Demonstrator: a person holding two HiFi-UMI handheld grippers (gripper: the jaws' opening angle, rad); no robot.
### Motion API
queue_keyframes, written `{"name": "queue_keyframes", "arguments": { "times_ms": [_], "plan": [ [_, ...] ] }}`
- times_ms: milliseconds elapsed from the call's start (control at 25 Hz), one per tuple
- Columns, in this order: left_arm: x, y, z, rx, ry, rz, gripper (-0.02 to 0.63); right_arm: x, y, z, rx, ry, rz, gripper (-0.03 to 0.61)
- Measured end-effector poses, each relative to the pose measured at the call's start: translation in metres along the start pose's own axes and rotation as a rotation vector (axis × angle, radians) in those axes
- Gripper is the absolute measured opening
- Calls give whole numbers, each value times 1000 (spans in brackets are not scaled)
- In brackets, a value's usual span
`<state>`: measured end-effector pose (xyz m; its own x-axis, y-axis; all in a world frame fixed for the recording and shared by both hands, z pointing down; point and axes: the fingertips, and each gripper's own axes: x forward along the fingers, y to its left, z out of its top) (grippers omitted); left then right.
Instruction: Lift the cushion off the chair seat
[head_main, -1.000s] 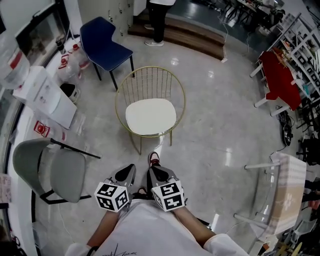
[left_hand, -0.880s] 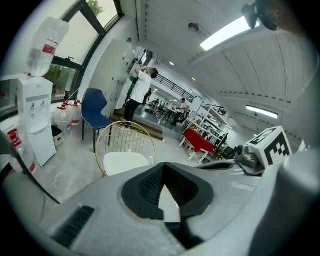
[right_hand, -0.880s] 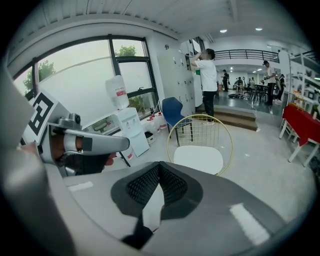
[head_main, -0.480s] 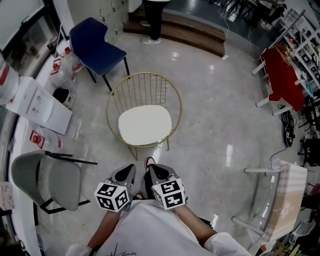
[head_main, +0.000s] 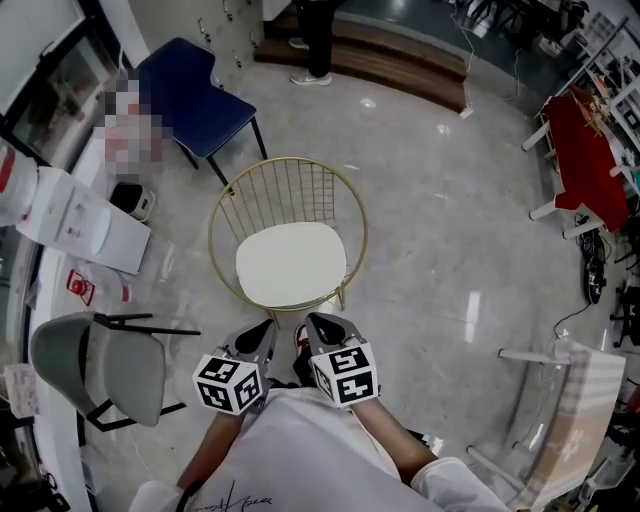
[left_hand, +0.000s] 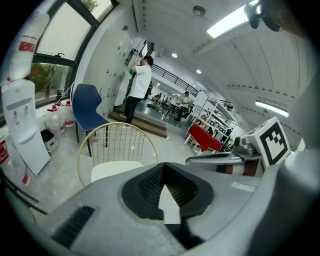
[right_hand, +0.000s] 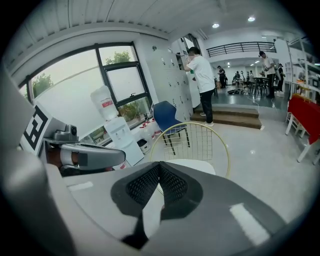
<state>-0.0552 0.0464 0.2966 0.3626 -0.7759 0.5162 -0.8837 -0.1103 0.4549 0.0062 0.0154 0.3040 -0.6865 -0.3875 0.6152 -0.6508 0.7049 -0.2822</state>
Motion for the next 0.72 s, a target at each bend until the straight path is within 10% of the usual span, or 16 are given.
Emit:
{"name": "queue_keyframes", "arguments": {
  "times_ms": [720],
  "plan": [
    [27, 43, 8, -112, 3, 157, 5, 46, -27, 3, 56, 67, 120, 7]
  ]
}}
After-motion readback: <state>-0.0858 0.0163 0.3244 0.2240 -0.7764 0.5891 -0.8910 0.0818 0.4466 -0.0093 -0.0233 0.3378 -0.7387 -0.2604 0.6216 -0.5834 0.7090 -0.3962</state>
